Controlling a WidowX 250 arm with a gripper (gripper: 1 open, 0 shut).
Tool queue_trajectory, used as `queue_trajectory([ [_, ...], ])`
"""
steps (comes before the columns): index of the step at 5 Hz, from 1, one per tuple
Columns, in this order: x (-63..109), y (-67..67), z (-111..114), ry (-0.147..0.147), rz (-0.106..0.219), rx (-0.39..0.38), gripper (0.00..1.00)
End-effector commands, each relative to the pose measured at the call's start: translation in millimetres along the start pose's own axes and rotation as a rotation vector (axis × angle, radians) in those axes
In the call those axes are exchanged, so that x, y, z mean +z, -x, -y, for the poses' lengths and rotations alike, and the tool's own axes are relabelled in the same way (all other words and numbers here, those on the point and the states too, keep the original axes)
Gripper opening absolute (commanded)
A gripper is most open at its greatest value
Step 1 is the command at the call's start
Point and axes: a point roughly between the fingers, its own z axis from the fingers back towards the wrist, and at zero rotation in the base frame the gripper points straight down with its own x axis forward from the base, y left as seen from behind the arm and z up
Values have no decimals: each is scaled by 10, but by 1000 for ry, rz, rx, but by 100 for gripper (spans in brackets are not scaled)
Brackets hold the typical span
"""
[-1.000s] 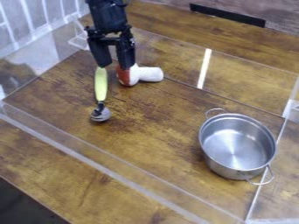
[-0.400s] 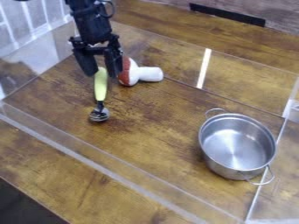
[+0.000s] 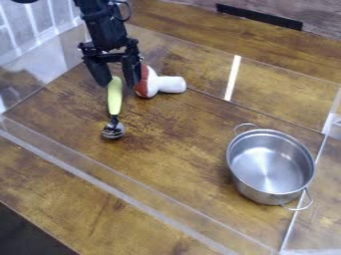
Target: Move the green spoon to the left
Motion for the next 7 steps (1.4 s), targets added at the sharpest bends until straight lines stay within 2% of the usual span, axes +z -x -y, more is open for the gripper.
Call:
queue_trajectory([
  [1, 194, -42, -8, -20, 51, -8, 100],
  [3, 113, 8, 178, -12, 23, -59, 100],
  [5, 54, 107, 173, 8, 43, 41, 100],
  [7, 25, 69, 273, 19, 78, 200, 100],
])
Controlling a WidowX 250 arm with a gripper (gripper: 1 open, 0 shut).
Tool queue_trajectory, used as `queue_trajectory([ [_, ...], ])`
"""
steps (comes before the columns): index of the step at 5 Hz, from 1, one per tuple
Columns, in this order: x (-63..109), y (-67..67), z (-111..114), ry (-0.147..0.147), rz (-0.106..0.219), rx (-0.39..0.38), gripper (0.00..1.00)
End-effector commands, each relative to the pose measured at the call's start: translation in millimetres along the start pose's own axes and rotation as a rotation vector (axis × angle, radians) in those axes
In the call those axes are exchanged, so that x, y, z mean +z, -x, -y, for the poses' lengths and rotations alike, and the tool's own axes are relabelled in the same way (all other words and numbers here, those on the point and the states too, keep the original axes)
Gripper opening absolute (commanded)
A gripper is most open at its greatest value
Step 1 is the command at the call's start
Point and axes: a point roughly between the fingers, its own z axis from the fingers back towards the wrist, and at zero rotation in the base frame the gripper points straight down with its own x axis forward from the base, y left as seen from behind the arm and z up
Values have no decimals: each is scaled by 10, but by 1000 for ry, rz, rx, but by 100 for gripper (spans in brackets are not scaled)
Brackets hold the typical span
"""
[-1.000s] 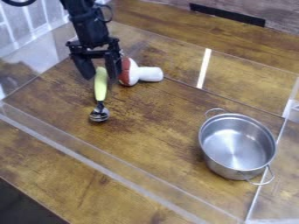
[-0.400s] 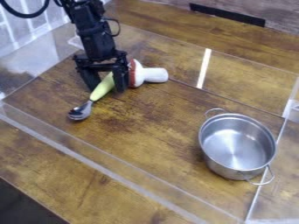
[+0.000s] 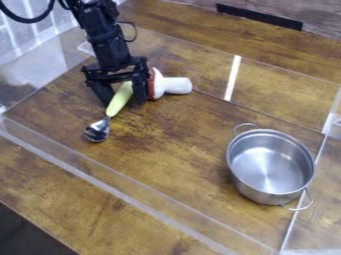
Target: Move the green spoon to the left
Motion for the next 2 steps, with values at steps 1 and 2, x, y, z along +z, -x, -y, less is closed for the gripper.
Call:
queue_trajectory([
  [1, 235, -13, 155, 12, 79, -4, 0],
  [2, 215, 21, 161, 12, 88, 14, 100],
])
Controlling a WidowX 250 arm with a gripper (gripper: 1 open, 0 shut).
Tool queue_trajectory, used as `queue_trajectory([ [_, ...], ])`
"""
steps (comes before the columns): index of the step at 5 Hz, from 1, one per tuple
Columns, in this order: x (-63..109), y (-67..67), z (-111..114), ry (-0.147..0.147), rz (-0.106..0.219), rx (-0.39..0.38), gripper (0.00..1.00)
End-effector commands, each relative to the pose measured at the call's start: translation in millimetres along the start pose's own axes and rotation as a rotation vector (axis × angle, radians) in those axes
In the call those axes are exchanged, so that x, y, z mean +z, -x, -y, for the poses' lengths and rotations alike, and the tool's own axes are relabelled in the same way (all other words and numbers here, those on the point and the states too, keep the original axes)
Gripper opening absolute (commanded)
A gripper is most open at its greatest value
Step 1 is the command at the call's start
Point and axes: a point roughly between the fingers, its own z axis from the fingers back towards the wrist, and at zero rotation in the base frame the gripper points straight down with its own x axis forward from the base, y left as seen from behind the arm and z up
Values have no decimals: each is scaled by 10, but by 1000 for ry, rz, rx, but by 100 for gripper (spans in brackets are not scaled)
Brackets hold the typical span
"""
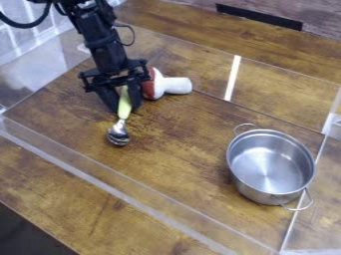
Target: Move the green spoon to the left
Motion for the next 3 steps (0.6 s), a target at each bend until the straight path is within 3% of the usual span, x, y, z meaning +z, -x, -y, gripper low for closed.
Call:
queue_trajectory([
  [1, 251, -153, 119, -4, 78, -31, 0],
  [2, 277, -223, 109, -9, 87, -22, 0],
  [3, 209, -240, 21, -8, 78, -65, 100],
])
